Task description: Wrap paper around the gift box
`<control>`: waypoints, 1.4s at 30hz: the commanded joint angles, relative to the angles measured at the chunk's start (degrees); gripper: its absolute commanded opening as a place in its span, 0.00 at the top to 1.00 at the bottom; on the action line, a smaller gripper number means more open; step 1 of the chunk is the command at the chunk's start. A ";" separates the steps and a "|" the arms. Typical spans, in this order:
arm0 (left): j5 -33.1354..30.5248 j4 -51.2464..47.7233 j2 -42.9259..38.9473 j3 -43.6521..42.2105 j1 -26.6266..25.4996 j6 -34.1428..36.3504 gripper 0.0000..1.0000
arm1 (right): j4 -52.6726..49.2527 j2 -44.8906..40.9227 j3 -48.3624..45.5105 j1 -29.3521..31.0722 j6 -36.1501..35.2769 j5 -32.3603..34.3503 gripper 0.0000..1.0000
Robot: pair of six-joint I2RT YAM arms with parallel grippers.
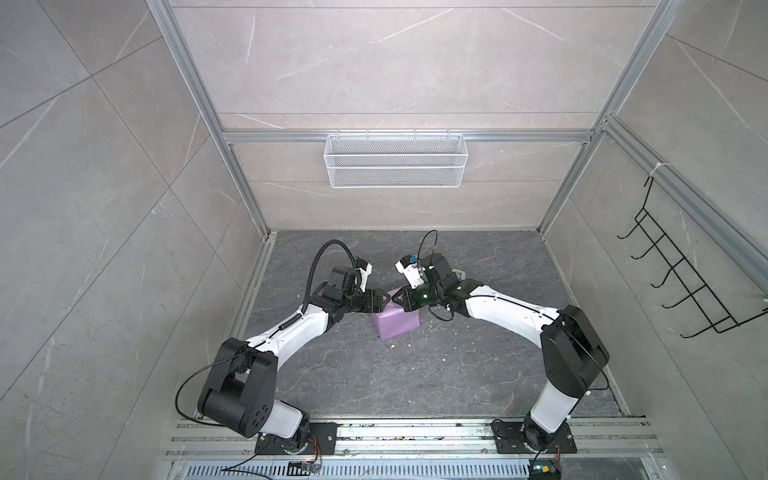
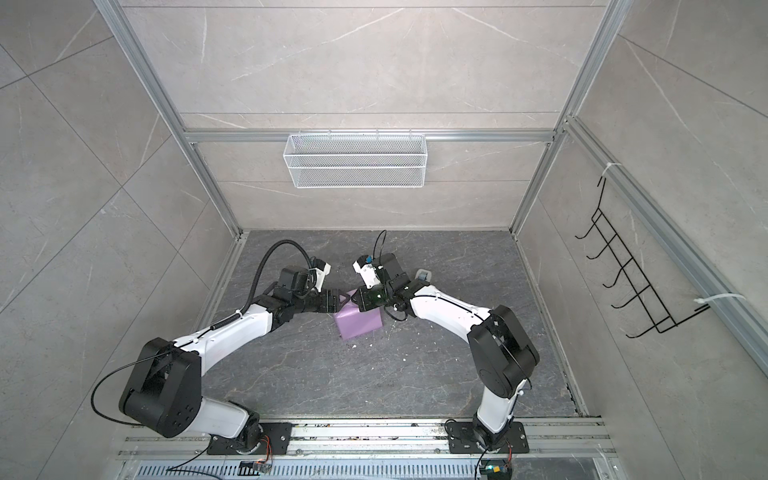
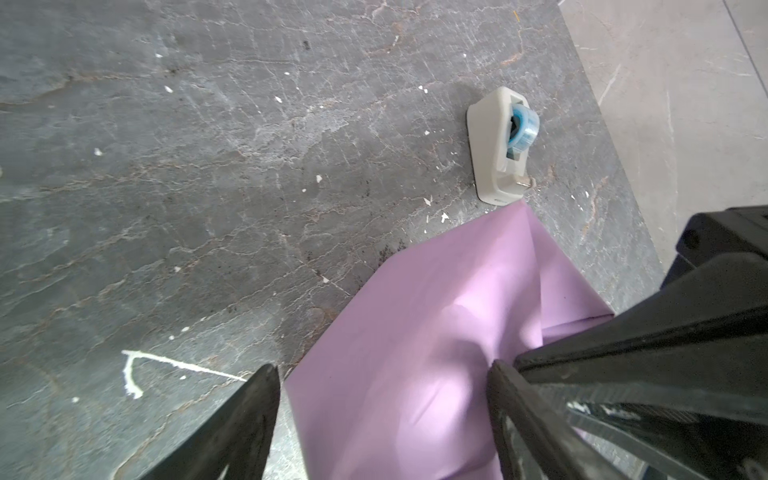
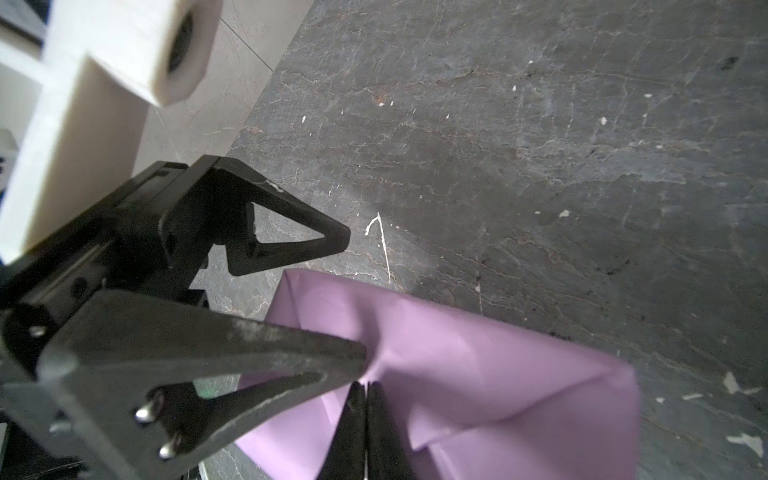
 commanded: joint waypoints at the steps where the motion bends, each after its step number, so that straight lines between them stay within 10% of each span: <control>1: -4.28 -1.60 -2.65 0.58 0.30 -0.32 0.20 | -1.49 1.13 -0.79 0.04 1.21 1.26 0.92; 28: -4.41 -1.16 -4.70 -0.39 0.39 -1.14 0.19 | -2.45 -4.46 1.81 -4.17 2.06 1.53 0.85; 39: -2.59 4.75 -19.09 -13.04 -1.52 -7.50 0.14 | 3.76 -20.00 -19.82 -4.09 -6.43 7.72 0.53; 42: -7.19 2.53 -24.24 -17.71 -5.89 -7.82 0.14 | 7.33 -18.81 -22.53 -3.68 -7.02 7.90 0.31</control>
